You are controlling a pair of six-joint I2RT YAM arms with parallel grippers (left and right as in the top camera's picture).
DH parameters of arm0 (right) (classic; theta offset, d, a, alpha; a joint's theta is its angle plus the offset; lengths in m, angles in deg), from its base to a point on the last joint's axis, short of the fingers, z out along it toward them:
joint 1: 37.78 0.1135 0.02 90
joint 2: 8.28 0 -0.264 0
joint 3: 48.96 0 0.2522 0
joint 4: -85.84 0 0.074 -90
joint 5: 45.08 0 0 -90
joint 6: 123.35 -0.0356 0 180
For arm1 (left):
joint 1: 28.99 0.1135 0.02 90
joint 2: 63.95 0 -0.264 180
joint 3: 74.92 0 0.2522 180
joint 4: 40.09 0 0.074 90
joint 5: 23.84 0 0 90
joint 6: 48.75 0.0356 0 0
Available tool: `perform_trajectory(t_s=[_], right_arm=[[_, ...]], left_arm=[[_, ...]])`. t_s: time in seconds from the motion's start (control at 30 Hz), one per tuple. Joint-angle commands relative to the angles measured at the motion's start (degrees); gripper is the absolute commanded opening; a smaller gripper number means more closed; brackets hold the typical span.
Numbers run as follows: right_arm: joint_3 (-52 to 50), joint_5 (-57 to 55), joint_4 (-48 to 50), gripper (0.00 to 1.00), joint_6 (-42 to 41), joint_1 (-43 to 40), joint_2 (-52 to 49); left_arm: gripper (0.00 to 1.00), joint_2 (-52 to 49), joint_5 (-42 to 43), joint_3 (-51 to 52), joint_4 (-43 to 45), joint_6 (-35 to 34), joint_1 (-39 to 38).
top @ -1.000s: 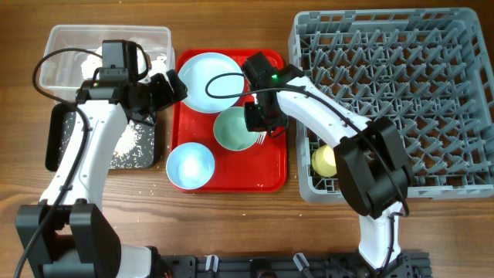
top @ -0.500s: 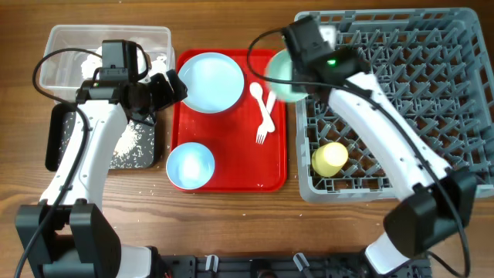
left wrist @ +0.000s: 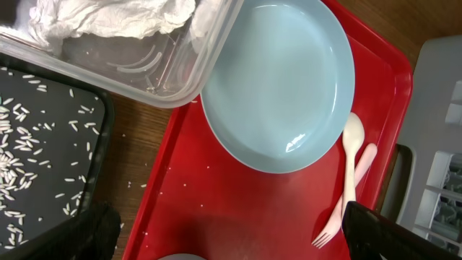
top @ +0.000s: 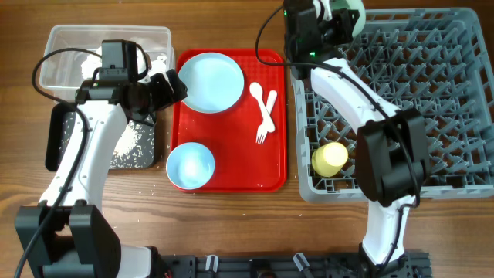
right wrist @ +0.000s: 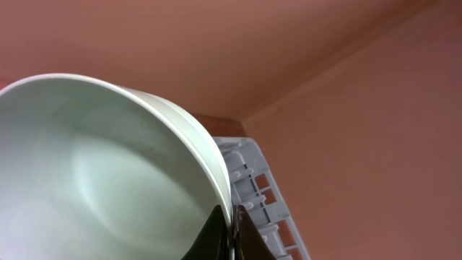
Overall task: Sort waste into correct bins and load items into the dishwasher rack
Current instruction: 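Place the green bowl upright in the back of the dish rack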
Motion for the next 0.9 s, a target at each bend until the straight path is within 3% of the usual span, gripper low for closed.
perform_trajectory(t_s=[0.0,0.13,0.2,0.23,0.33,0.4,0.6,0.73,0.8,0.87], right_arm=[[0.11,-1.29,-4.59,0.04,1.09,0.52,-2.67],[0.11,7.32,-14.84,0.05,-0.81,2.4,-2.67],[0.11,11.87,-19.85,0.12,-1.31,2.82,-2.67],[0.11,11.85,-19.98,0.21,-1.55,3.1,-2.64],[0.11,11.85,-19.96,0.65,-2.4,4.37,-2.64],[0.17,11.85,-19.98,0.79,-2.34,6.1,-2.45],[0.26,16.02,-26.38,0.86,-6.71,9.16,-0.7],[1.92,25.51,-28.98,0.91,-10.25,9.05,4.48],[2.34,32.68,-30.47,0.96,-12.92,9.05,10.45],[2.34,47.39,-34.21,0.96,-17.51,9.05,16.2]], left_arm=[[1.0,1.05,-0.13,-0.59,0.13,-0.5,0.07],[1.0,1.05,-0.13,-0.59,0.13,-0.5,0.07],[1.0,1.05,-0.11,-0.59,0.13,-0.5,0.04],[1.0,1.05,-0.13,-0.59,0.13,-0.5,0.04],[1.0,1.05,-0.13,-0.59,0.13,-0.5,0.07],[1.0,1.05,-0.13,-0.59,0.13,-0.5,0.07],[1.0,1.05,-0.13,-0.59,0.13,-0.5,0.04],[1.0,1.05,-0.11,-0.59,0.13,-0.5,0.07],[1.0,1.05,-0.13,-0.59,0.13,-0.5,0.07],[1.0,1.05,-0.13,-0.59,0.13,-0.5,0.07]])
